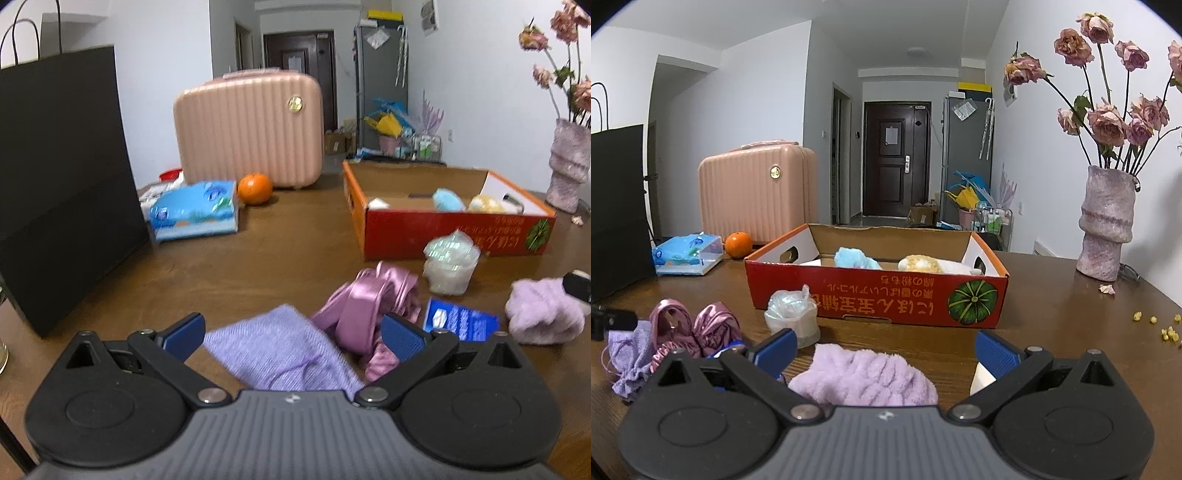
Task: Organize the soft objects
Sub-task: 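Close the left tool on the lavender pouch while the right tool grasps the lilac hair band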
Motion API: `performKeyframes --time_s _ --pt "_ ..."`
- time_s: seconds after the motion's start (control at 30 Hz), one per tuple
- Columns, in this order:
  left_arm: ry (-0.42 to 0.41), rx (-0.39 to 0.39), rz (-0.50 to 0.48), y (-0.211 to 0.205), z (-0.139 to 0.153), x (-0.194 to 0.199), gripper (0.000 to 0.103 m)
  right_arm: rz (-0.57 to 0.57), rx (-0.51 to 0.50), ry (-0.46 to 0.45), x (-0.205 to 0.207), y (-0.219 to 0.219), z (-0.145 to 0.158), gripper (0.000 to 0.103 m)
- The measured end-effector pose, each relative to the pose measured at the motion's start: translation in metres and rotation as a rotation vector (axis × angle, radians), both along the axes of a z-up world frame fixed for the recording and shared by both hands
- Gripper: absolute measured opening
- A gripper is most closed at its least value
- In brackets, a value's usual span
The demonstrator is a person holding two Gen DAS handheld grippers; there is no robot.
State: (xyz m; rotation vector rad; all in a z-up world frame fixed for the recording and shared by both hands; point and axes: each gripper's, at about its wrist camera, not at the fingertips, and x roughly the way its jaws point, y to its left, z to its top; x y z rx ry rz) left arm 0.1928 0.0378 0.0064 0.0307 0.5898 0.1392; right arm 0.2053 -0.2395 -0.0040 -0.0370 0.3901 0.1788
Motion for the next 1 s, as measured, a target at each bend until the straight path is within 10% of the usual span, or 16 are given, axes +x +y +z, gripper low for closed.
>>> performKeyframes --time_s 0.87,1.0 --pt "0.12 0.049 0.095 0.012 -0.048 0.041 0.103 -0.008 -0.001 0.022 0.004 0.001 -0.008 0.103" --pt "0.129 0.029 0.059 0.015 -0.049 0.043 0.09 -0.004 0.001 0.019 0.004 0.002 -0.009 0.103"
